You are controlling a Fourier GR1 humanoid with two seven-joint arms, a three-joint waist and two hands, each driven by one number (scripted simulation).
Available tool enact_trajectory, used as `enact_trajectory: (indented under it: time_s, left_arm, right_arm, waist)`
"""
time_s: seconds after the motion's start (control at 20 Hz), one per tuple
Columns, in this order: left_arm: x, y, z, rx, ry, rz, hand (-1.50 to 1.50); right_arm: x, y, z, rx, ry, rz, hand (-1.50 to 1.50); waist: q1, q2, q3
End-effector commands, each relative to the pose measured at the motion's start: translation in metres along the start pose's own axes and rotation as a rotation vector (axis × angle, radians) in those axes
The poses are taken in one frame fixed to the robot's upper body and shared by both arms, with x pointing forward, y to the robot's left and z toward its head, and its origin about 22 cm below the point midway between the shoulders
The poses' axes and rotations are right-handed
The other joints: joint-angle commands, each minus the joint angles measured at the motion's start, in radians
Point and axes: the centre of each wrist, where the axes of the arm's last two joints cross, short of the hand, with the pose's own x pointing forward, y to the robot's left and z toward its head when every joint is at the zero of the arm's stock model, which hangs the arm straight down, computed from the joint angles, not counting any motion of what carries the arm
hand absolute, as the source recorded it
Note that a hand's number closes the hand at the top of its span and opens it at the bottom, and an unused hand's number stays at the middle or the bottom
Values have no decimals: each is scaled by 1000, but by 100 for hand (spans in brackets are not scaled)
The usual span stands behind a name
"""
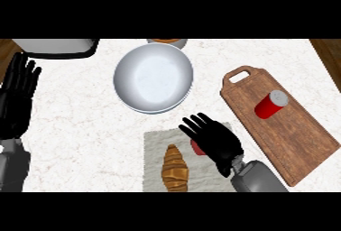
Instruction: Pick the bell pepper from the placemat and place it in the bowl
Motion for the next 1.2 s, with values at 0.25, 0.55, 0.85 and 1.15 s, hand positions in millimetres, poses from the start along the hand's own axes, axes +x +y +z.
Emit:
enact_trajectory:
  time_s: [0.25,0.55,0.85,1.15]
  left_arm:
    - [4,2,-3,0,-19,-6,0]
    - [10,2,11,5,-4,-11,0]
    - [-6,31,18,99,29,-32,0]
    - [3,41,19,97,20,-40,0]
  right_arm:
    - [-3,2,-26,-61,-43,19,150]
    - [-21,19,-10,-126,-80,61,150]
    - [-88,80,66,-2,710,-316,150]
    - [-84,98,145,-60,1118,-437,150]
  waist:
    - [3,1,0]
    - [1,-1,0]
    - [-133,-19,0]
    - [-98,-22,-3]
